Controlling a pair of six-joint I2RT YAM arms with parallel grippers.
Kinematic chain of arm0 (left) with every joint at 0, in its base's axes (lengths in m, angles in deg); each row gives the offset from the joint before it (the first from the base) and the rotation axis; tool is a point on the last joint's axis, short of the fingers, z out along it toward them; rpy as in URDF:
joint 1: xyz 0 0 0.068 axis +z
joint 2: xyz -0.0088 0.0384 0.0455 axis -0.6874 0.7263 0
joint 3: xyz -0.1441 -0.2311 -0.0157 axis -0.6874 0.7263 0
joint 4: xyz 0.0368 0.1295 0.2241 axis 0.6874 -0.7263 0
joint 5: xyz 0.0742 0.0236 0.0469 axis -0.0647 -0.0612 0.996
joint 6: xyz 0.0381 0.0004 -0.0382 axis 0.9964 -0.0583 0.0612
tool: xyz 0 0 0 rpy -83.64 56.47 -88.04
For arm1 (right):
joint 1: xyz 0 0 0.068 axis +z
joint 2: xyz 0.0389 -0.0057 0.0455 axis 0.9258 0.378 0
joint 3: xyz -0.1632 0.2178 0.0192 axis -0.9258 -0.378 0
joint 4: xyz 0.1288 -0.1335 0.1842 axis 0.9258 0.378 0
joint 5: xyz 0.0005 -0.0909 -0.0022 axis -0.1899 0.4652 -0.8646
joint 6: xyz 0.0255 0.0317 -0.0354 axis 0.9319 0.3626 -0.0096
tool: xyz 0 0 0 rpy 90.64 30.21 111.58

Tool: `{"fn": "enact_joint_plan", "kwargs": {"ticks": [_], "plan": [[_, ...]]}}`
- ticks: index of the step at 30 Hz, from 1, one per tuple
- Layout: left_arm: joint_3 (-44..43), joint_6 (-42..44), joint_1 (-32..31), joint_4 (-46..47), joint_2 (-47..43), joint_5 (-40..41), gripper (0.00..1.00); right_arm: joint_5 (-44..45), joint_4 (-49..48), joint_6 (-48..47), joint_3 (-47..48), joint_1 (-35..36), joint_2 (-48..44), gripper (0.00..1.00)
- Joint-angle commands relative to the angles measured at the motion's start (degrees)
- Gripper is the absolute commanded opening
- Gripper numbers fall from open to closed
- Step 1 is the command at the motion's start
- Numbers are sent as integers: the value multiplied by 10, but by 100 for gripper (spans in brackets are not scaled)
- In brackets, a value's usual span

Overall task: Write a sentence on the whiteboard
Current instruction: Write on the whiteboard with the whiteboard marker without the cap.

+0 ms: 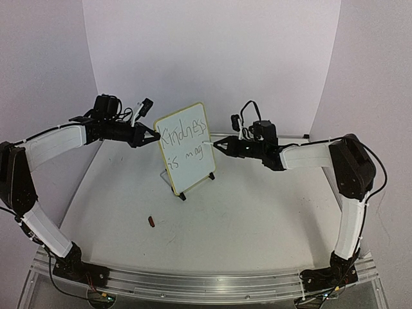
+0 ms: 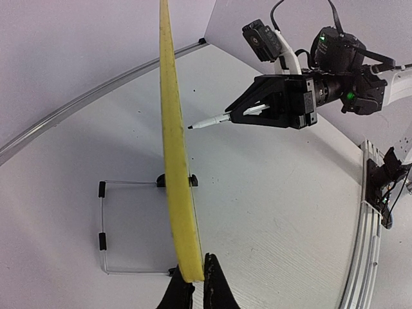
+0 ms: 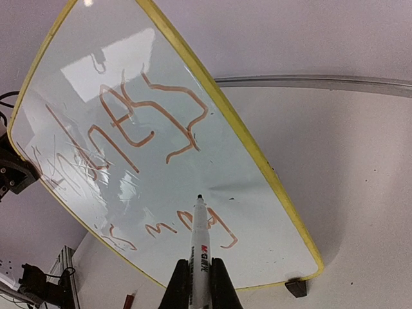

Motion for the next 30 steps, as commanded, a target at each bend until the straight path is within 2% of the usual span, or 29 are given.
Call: {"fn": "enact_joint_plan", "kwargs": {"ticks": [1, 30], "plan": [[-6, 14, -8, -42, 17, 13, 0, 5, 0, -5, 28, 2, 16, 0], [-7, 15, -9, -43, 18, 14, 0, 21, 15, -9, 8, 2, 35, 0]]}}
